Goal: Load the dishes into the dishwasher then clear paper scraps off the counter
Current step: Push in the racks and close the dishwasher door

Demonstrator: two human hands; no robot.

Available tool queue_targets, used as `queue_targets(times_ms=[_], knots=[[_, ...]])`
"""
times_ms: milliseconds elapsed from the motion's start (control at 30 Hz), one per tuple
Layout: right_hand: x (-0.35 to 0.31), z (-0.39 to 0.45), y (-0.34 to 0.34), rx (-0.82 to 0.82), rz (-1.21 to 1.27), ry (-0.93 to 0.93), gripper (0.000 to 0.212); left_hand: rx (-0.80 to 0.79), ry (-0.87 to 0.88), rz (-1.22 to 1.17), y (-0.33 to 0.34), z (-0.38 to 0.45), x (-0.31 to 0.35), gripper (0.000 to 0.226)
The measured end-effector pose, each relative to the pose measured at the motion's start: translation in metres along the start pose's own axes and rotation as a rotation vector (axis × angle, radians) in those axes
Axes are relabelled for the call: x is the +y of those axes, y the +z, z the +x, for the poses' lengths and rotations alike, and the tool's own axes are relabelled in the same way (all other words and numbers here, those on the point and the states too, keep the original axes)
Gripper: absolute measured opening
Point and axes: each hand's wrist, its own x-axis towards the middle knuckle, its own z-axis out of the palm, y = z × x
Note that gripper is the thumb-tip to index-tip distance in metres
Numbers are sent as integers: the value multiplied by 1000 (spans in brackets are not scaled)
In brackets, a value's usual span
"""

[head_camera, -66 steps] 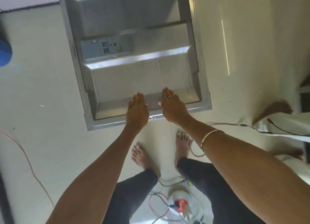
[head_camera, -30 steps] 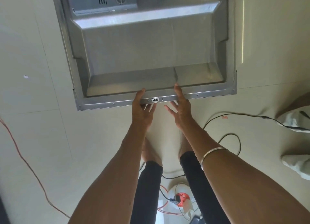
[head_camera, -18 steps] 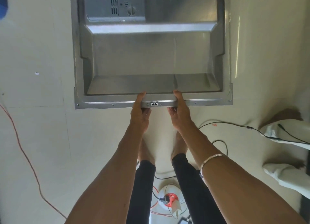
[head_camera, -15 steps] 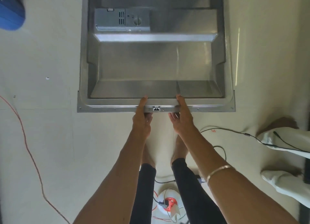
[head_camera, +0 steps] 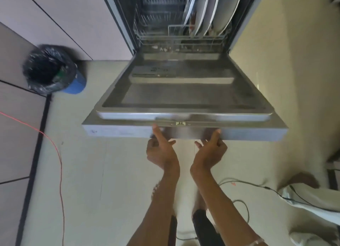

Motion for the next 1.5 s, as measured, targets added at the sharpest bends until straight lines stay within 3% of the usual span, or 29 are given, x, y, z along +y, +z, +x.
queue_targets(times_ms=[167, 267, 367, 433, 533, 667, 733, 833, 933, 1500], knots=[[-68, -3, 31, -120, -62, -419, 14, -144, 361, -177, 19, -4, 85, 30], [-112, 4, 39, -158, -132, -859, 5, -260, 510, -64, 37, 6, 117, 5], [-152, 19, 60, -255, -351, -1279, 21, -186, 604, -1, 53, 14, 145, 16], [-171, 32, 83, -311, -582, -1412, 35, -142, 718, 53, 55, 17, 154, 8], [-184, 51, 107, -235, -830, -1604, 44, -100, 967, 156, 51, 21, 155, 5], [-189, 59, 121, -140, -888, -1672, 51, -138, 1372, 123, 56, 43, 184, 10], [-194, 62, 129, -103, -888, -1699, 52, -156, 1479, 211, 75, 54, 205, 22], [-206, 66, 145, -77, -891, -1745, 53, -34, 1509, 521, 105, 59, 229, 48], [-223, 68, 164, -42, -870, -1777, 52, 6, 1563, 657, 123, 65, 247, 53], [-327, 83, 296, 35, -863, -1866, 55, 82, 1597, 664, 230, 95, 378, 59]])
